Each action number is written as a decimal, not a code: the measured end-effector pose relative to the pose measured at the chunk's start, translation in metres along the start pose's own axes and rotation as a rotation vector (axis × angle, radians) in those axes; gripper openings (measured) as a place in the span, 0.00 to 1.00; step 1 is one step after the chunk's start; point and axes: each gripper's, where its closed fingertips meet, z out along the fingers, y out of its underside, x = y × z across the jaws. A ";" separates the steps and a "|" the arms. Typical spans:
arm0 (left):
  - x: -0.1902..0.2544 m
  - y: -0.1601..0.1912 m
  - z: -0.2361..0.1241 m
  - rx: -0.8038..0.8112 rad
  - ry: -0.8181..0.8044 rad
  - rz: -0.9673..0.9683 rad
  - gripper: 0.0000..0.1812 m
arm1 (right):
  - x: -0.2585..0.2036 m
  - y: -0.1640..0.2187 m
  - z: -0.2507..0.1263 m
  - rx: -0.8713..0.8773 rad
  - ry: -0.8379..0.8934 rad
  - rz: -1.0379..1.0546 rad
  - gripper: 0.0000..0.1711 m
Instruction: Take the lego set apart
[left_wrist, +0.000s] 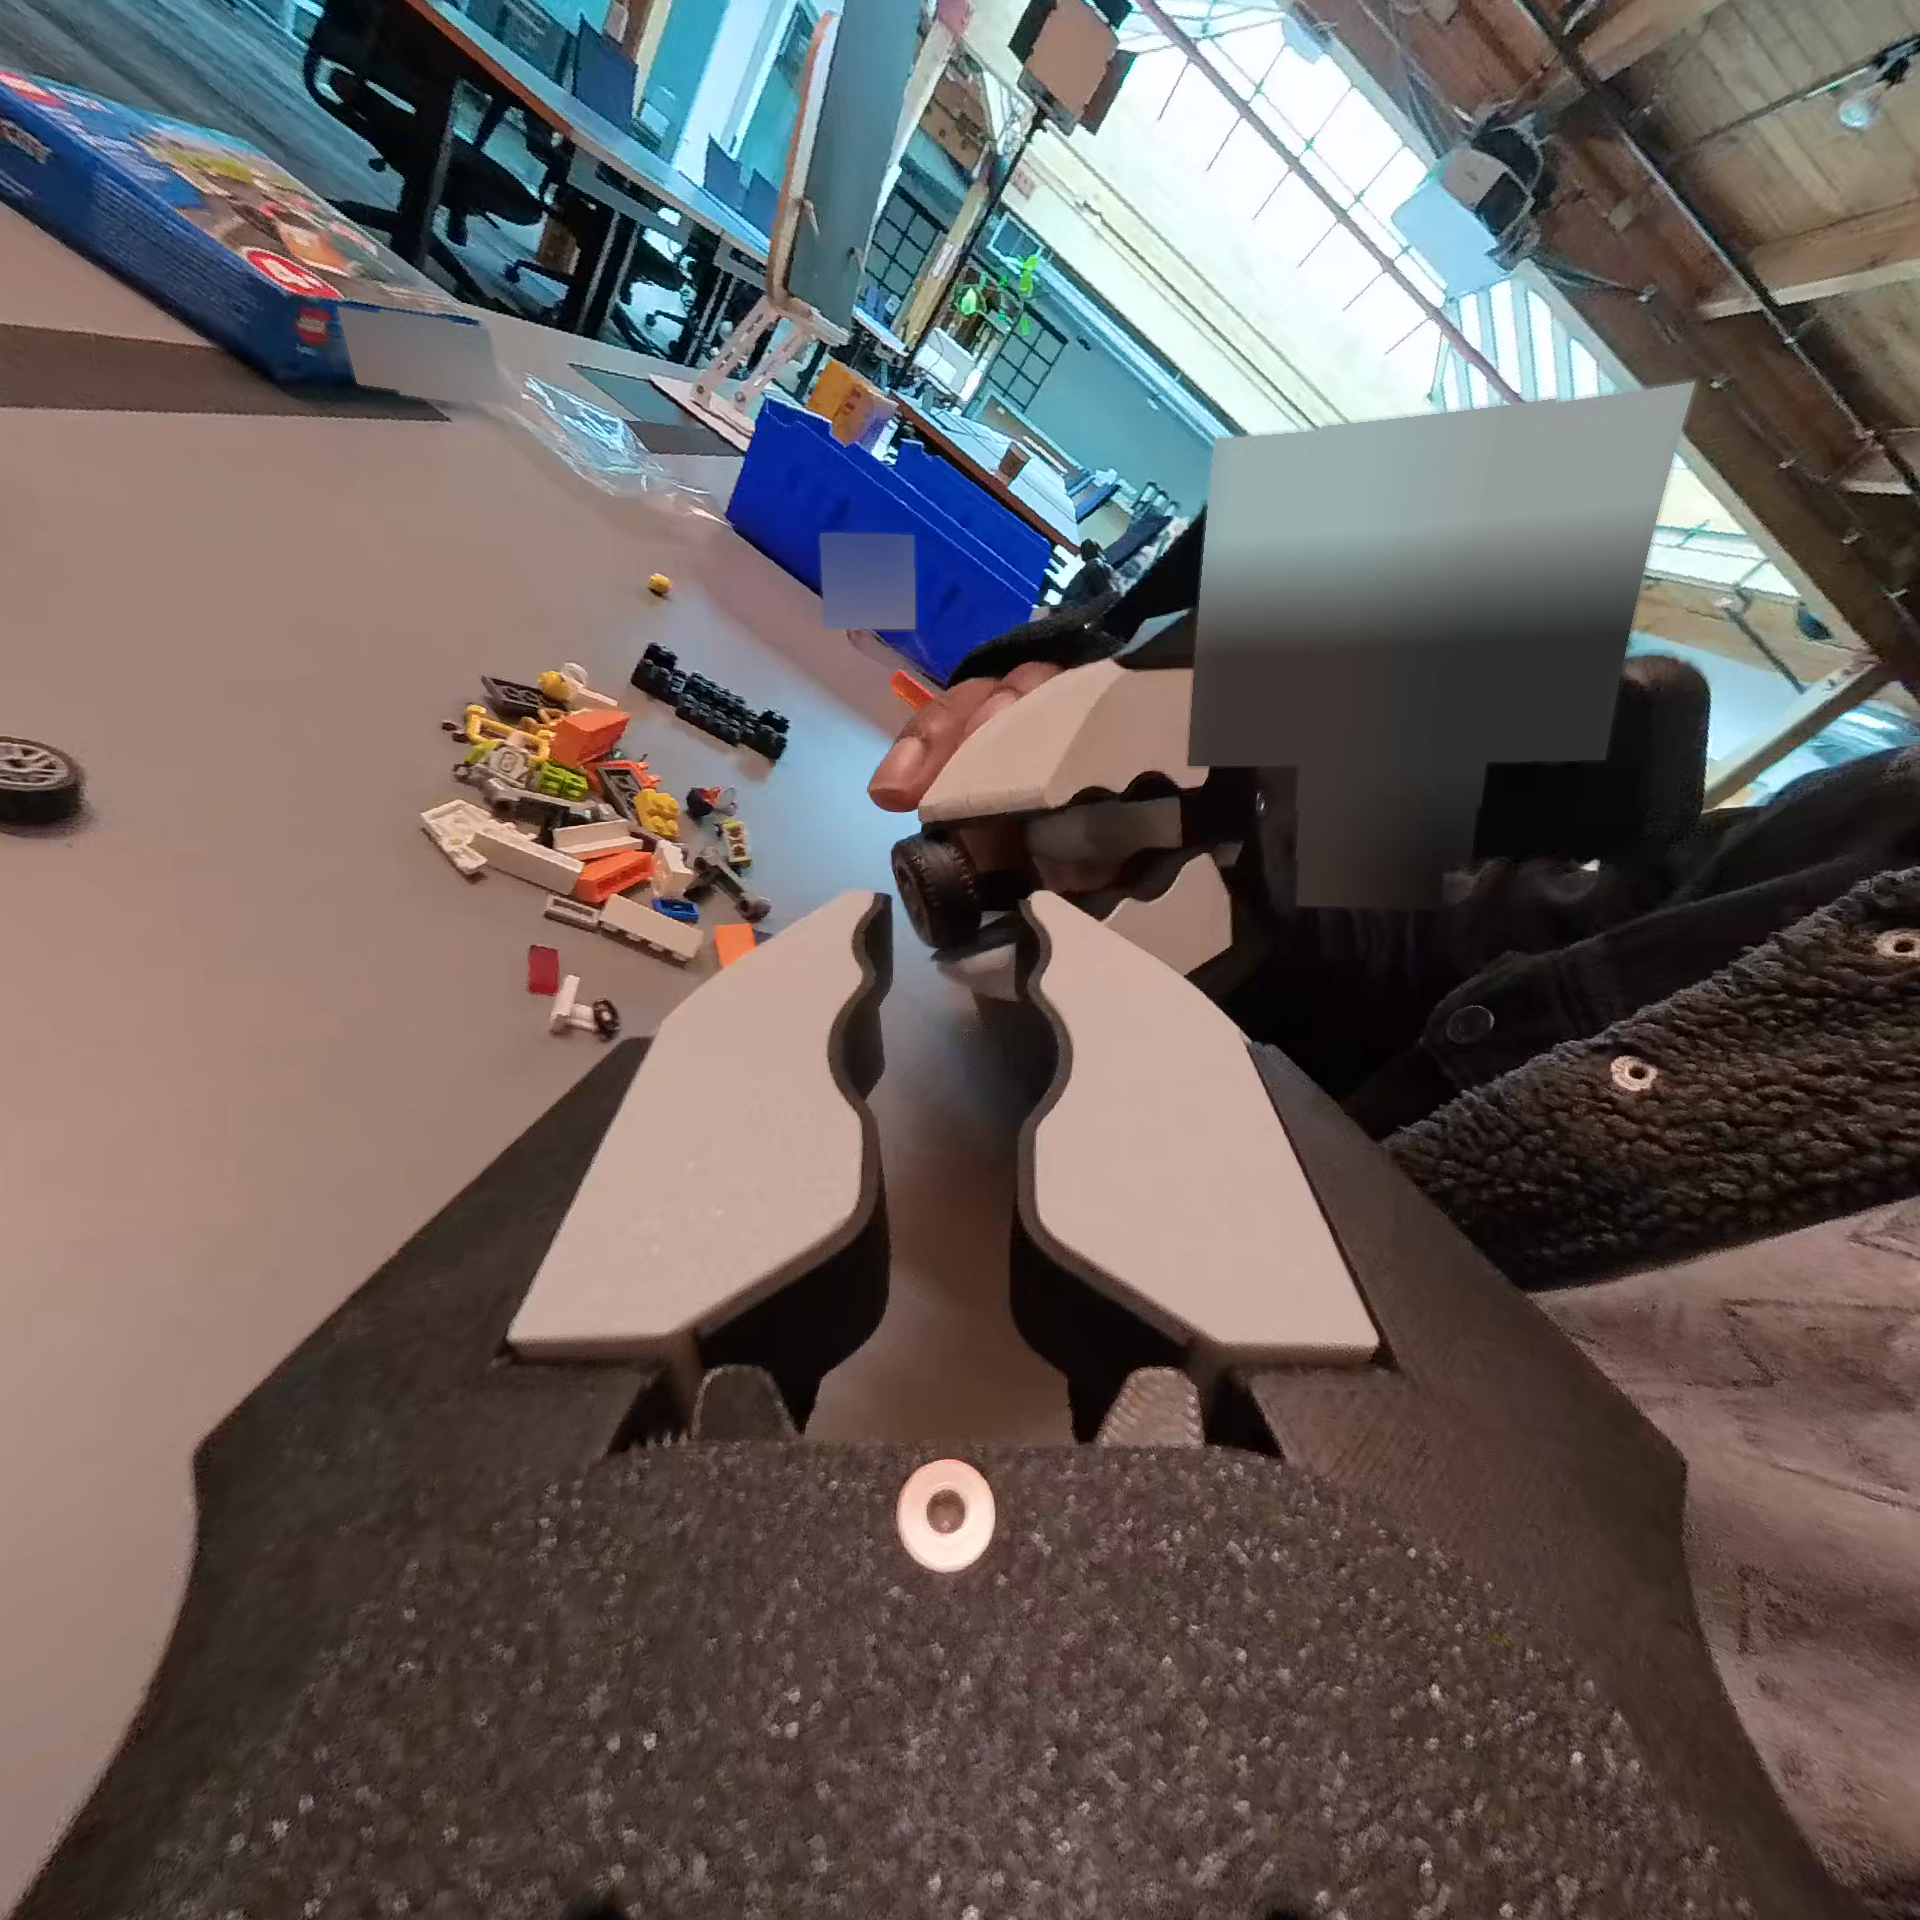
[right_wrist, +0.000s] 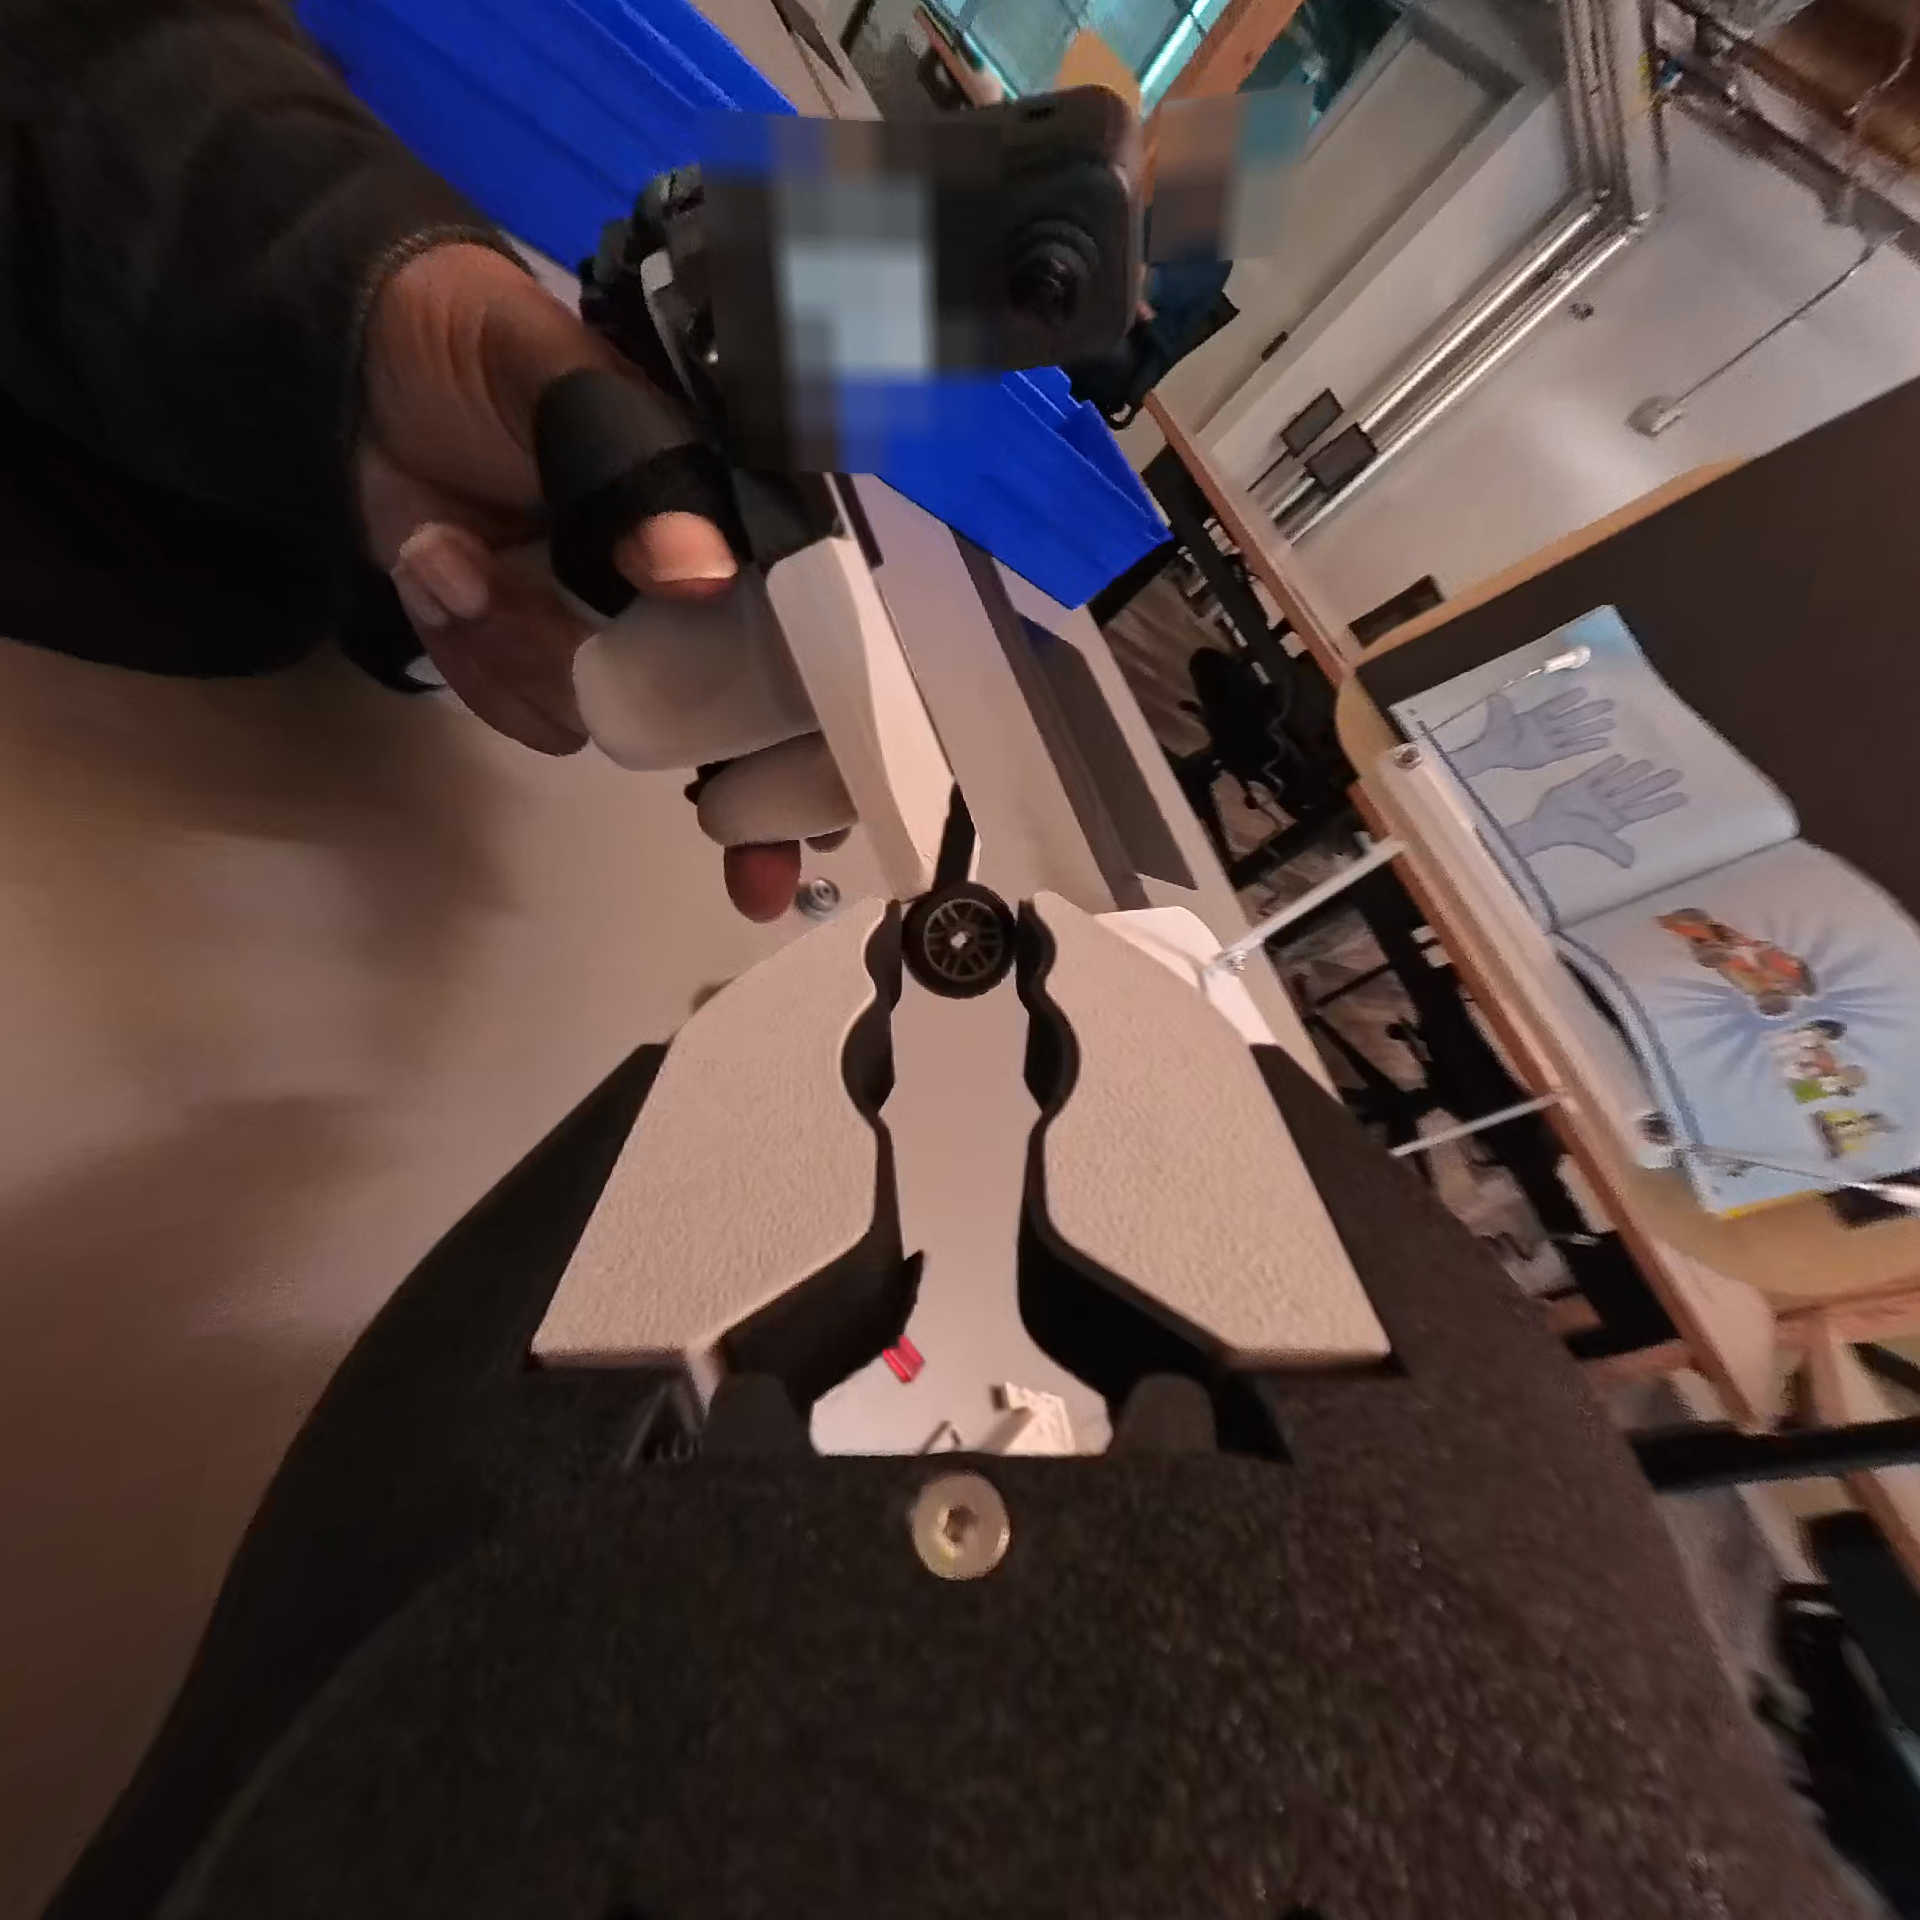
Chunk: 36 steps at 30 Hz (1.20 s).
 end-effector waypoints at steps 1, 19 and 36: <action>0.003 0.000 0.002 0.001 0.021 -0.009 0.12 | -0.002 0.000 -0.001 -0.014 0.019 -0.053 0.12; 0.029 0.030 0.006 -0.184 -0.047 0.738 0.06 | -0.026 -0.010 -0.042 0.087 -0.434 0.460 0.10; 0.040 0.031 0.013 -0.142 -0.043 0.893 0.09 | -0.036 -0.007 -0.055 0.030 -0.475 0.239 0.05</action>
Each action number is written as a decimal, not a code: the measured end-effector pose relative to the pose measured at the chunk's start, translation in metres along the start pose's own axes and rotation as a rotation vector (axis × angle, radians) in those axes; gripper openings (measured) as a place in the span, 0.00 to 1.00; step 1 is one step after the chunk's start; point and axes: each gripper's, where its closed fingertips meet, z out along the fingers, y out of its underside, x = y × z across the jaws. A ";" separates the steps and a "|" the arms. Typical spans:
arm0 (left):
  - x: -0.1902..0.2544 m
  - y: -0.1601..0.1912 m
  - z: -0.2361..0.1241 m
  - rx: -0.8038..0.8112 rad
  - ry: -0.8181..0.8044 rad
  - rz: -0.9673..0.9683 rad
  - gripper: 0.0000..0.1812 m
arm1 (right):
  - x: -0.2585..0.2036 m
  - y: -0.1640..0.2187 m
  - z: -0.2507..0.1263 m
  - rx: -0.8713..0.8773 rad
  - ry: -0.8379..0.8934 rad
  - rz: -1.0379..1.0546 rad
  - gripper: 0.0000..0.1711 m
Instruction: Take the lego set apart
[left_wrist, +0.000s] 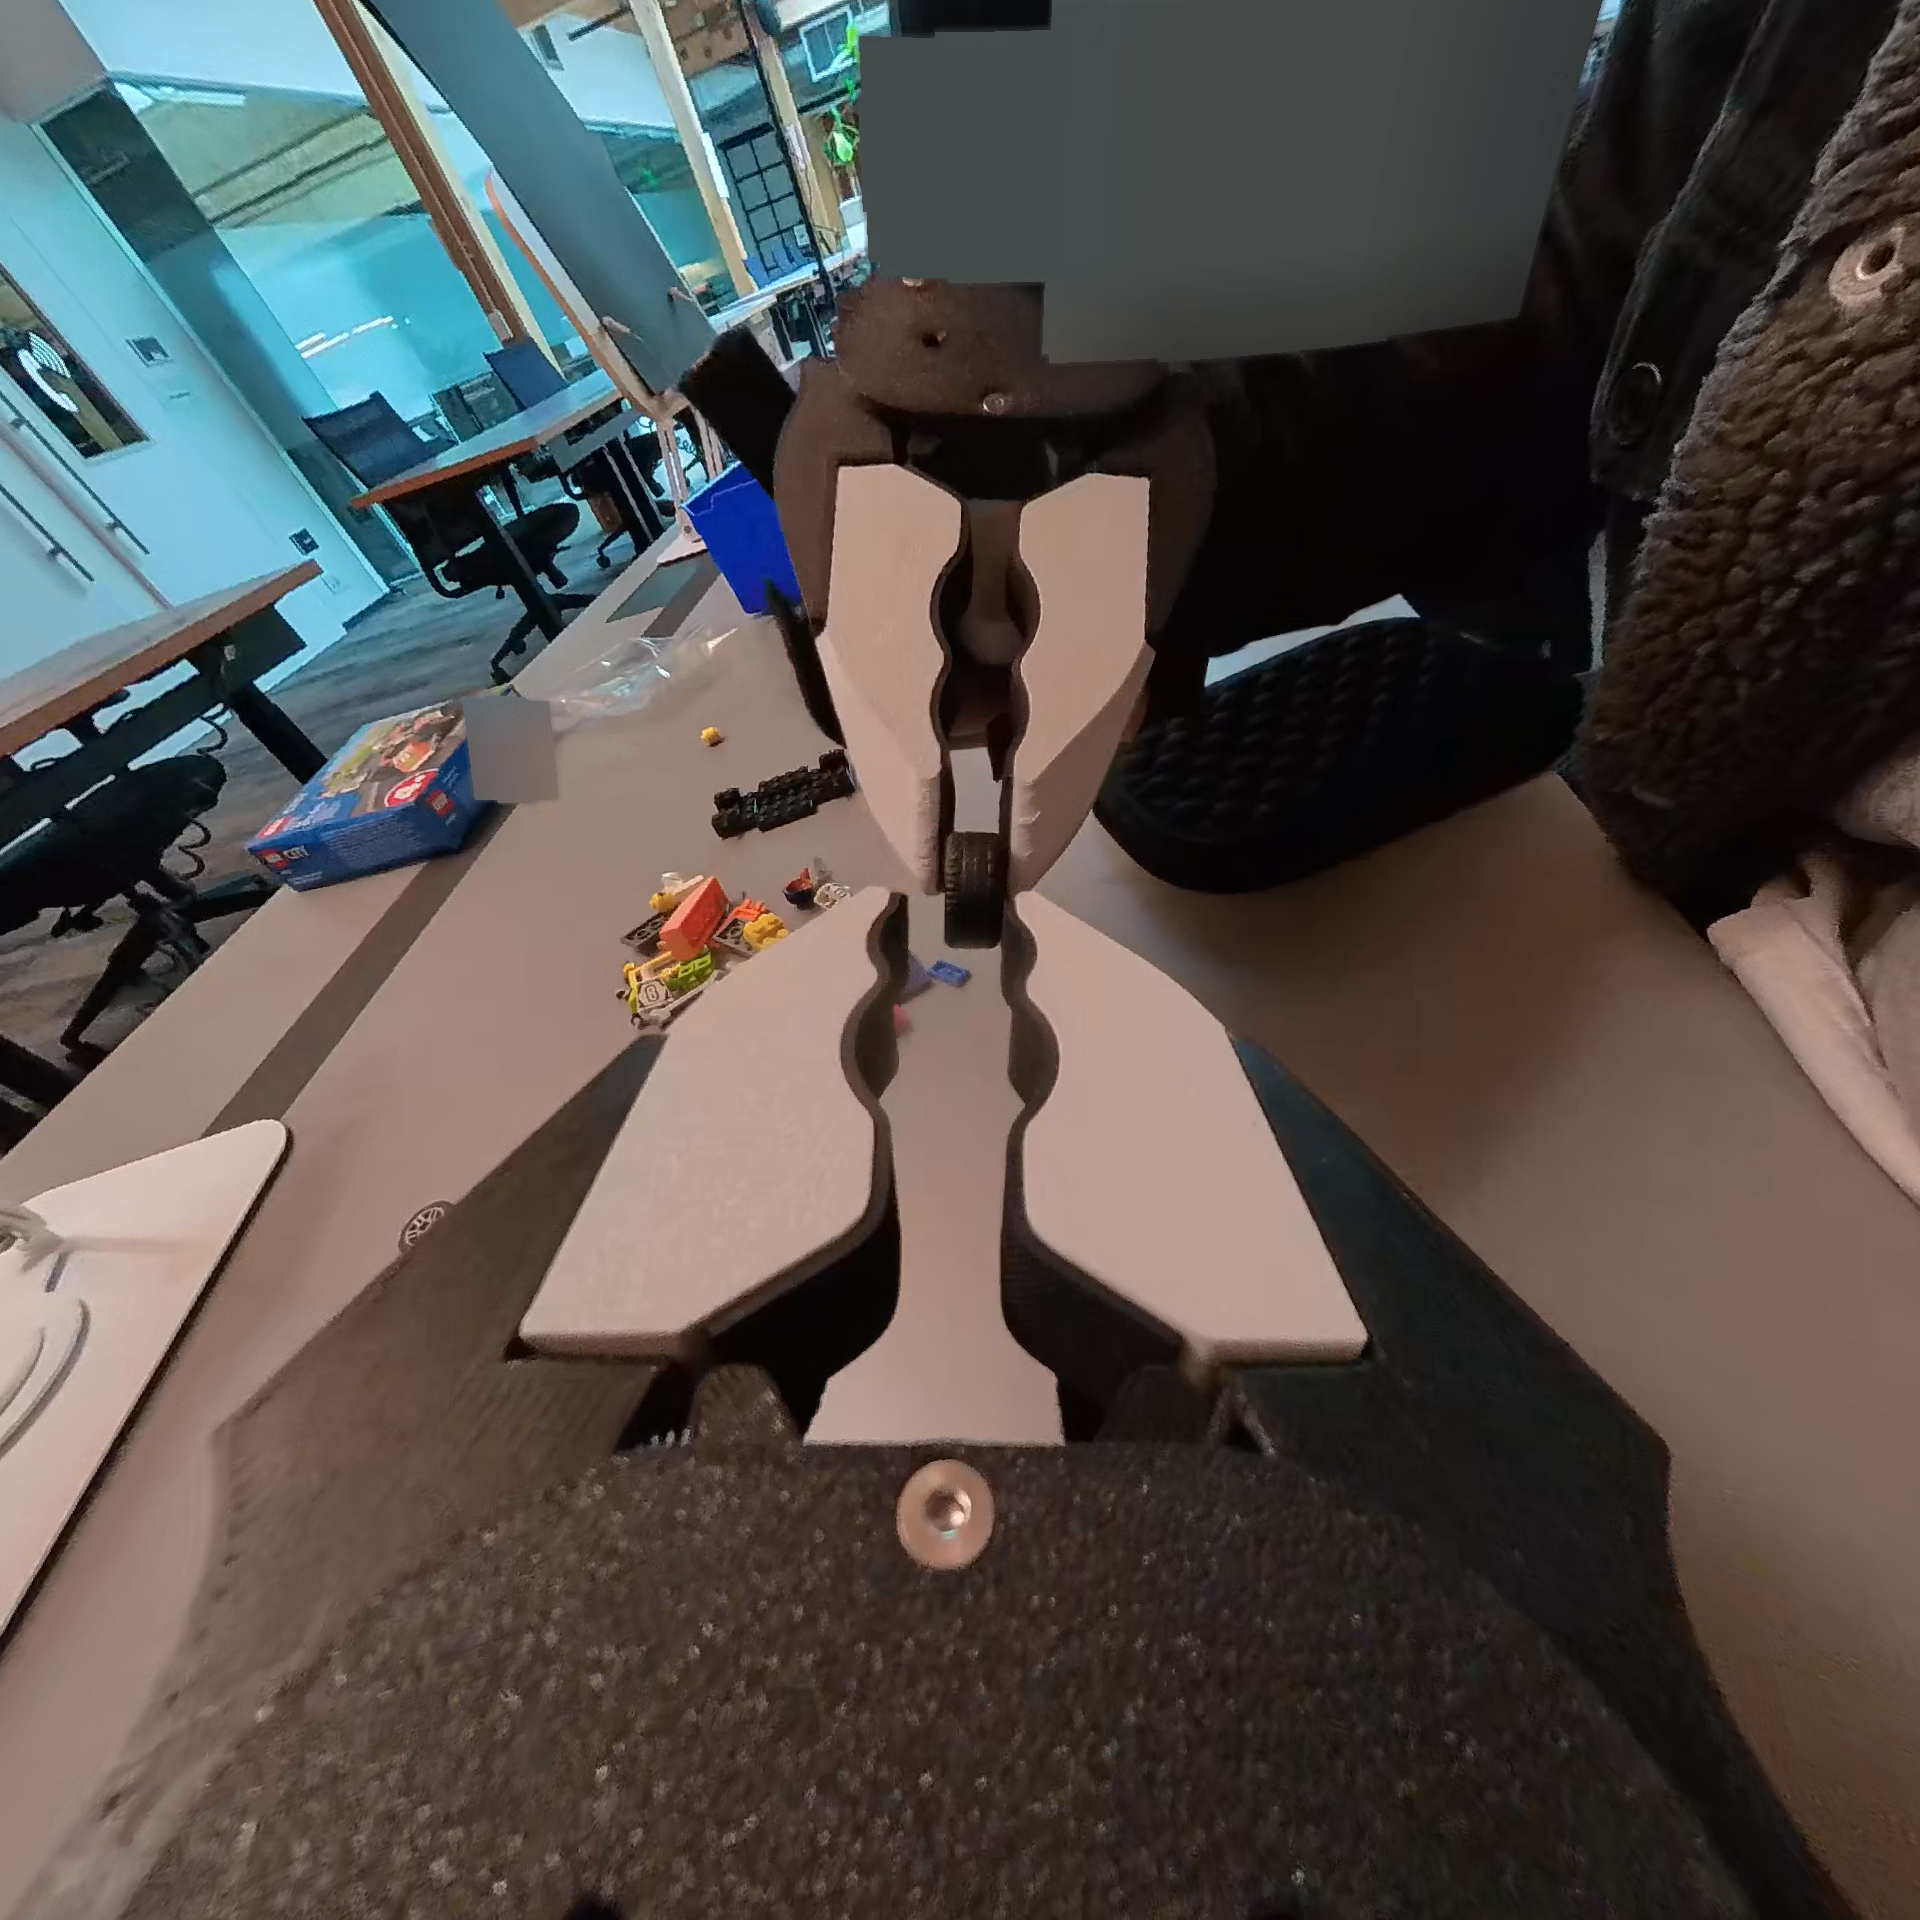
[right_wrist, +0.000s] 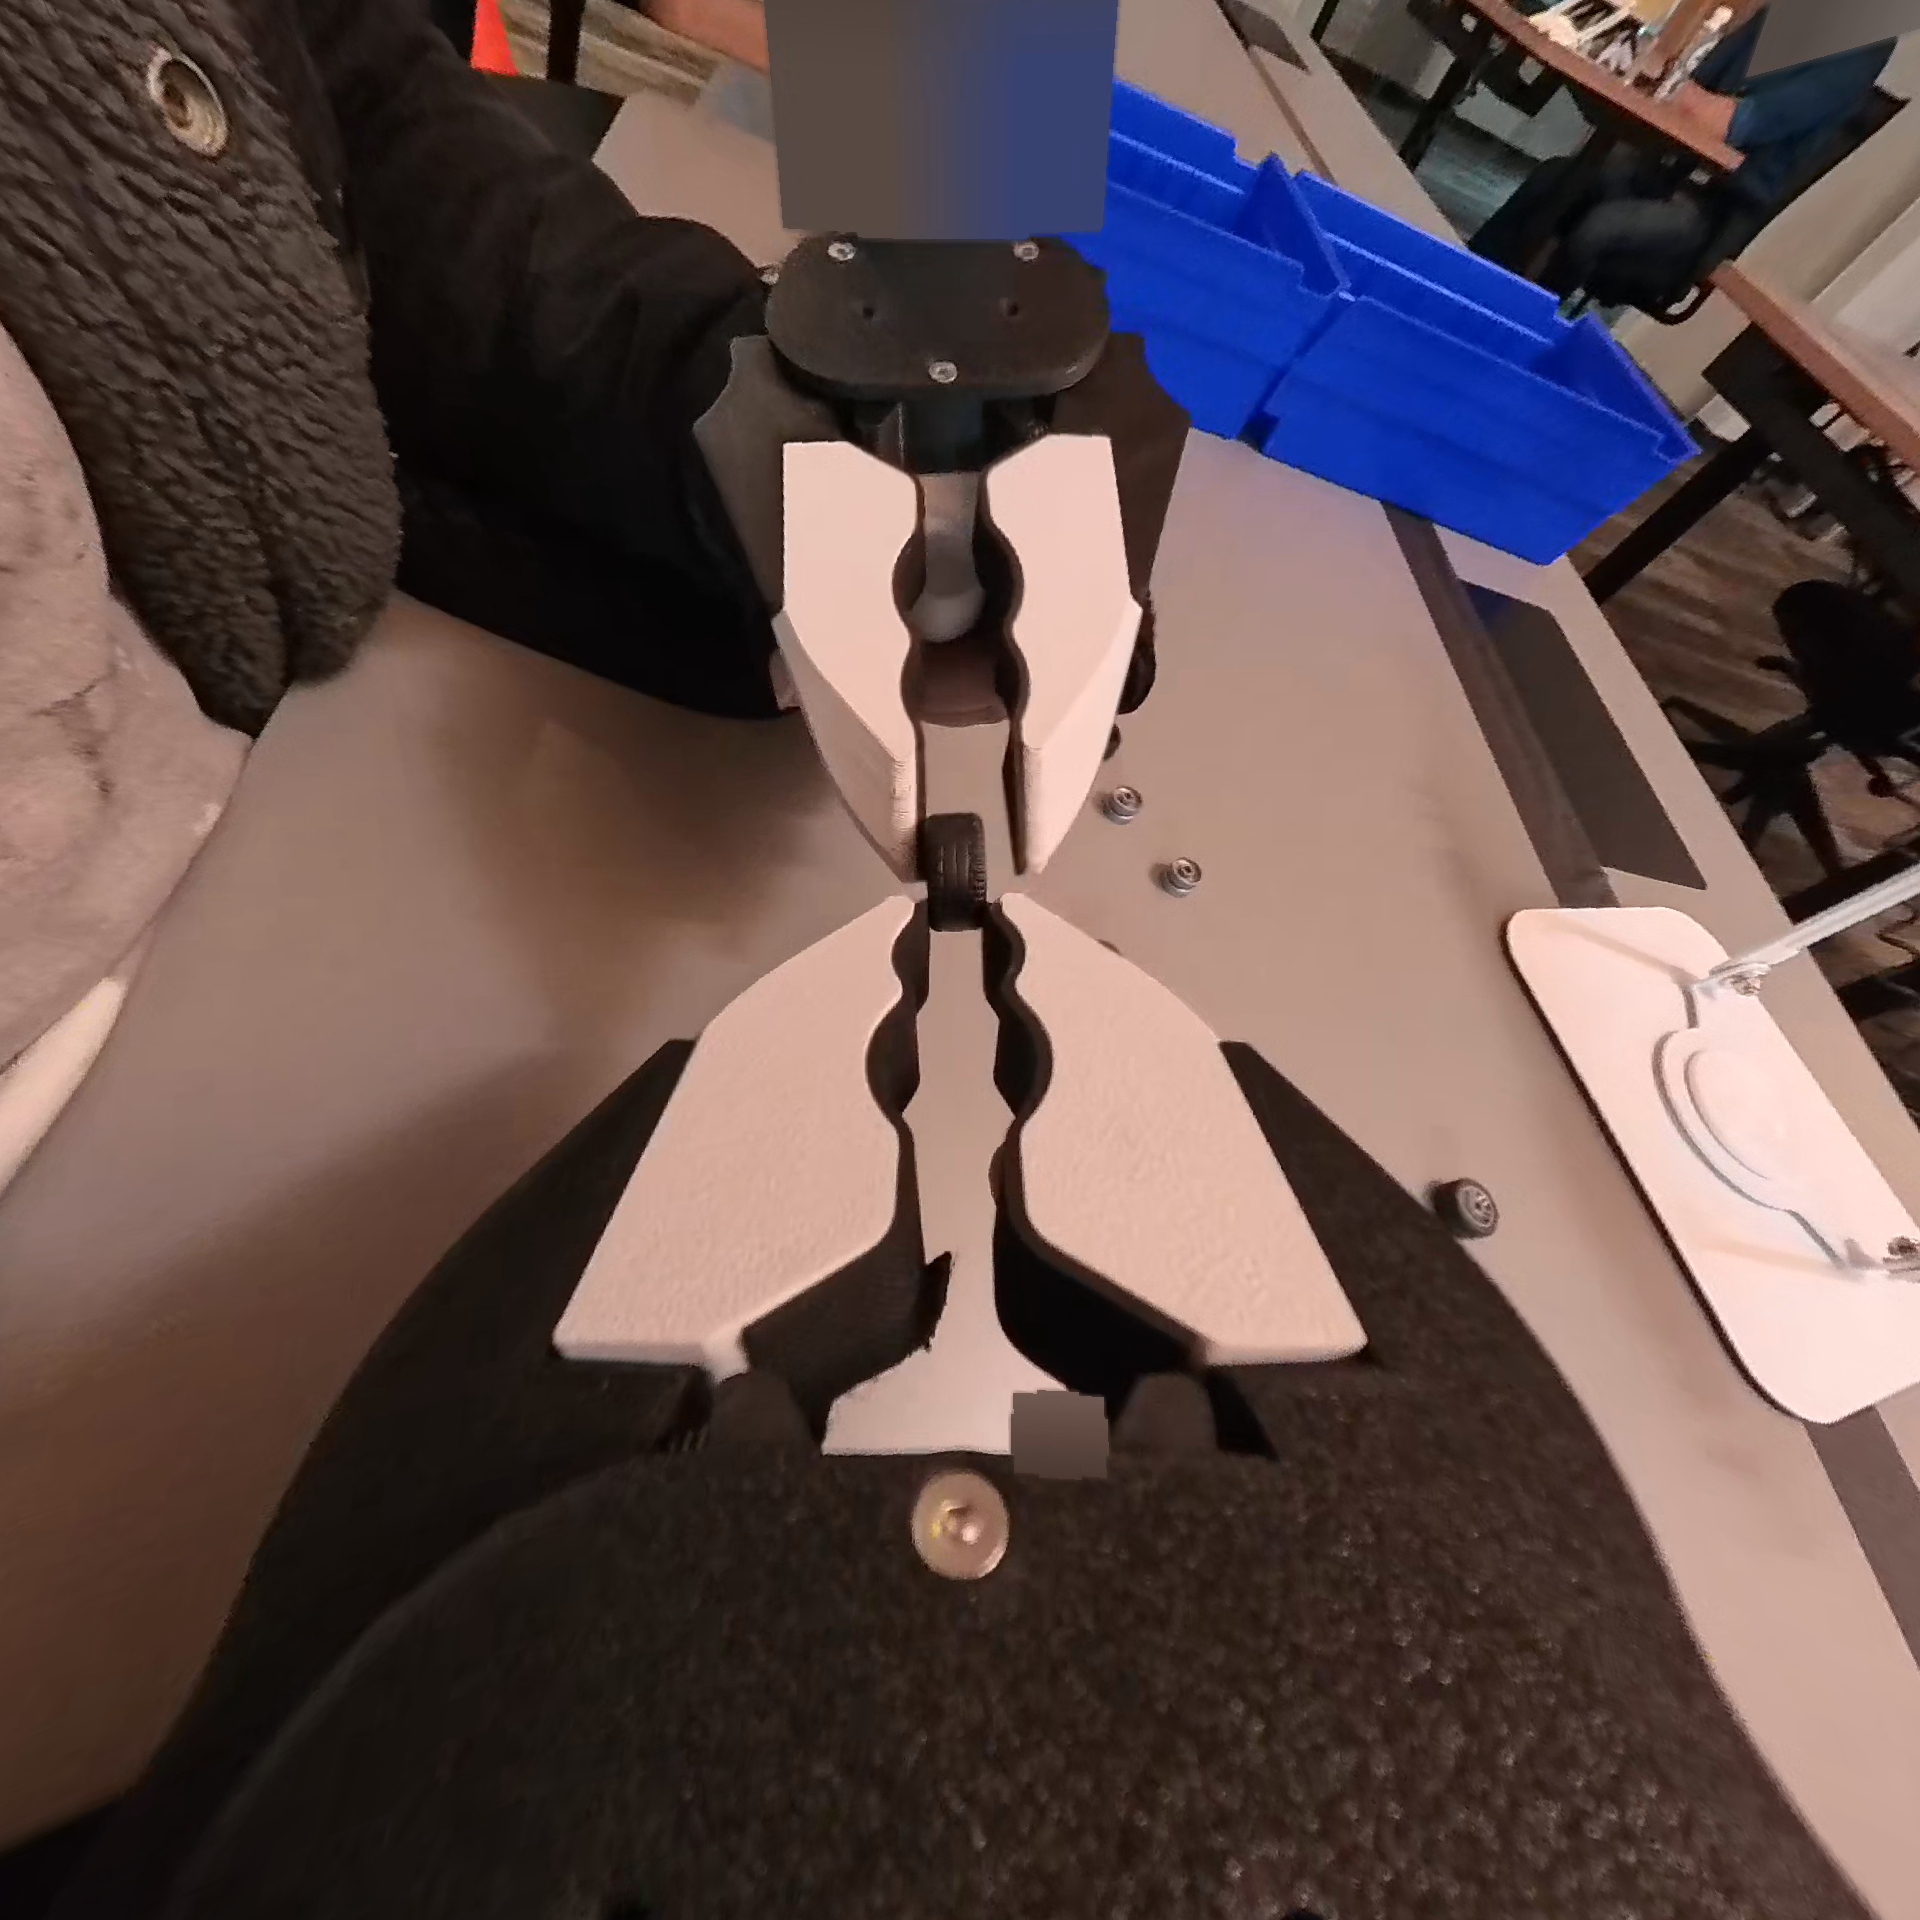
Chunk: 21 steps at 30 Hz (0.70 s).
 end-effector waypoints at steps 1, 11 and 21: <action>0.001 0.000 0.001 -0.005 -0.001 0.003 0.08 | 0.000 0.001 0.000 -0.006 -0.010 0.000 0.05; -0.019 -0.004 0.002 -0.066 -0.253 0.096 0.06 | 0.021 -0.004 -0.001 0.004 0.194 0.005 0.05; -0.027 0.000 0.007 -0.098 -0.409 0.103 0.06 | 0.030 0.003 -0.003 0.005 0.488 0.048 0.03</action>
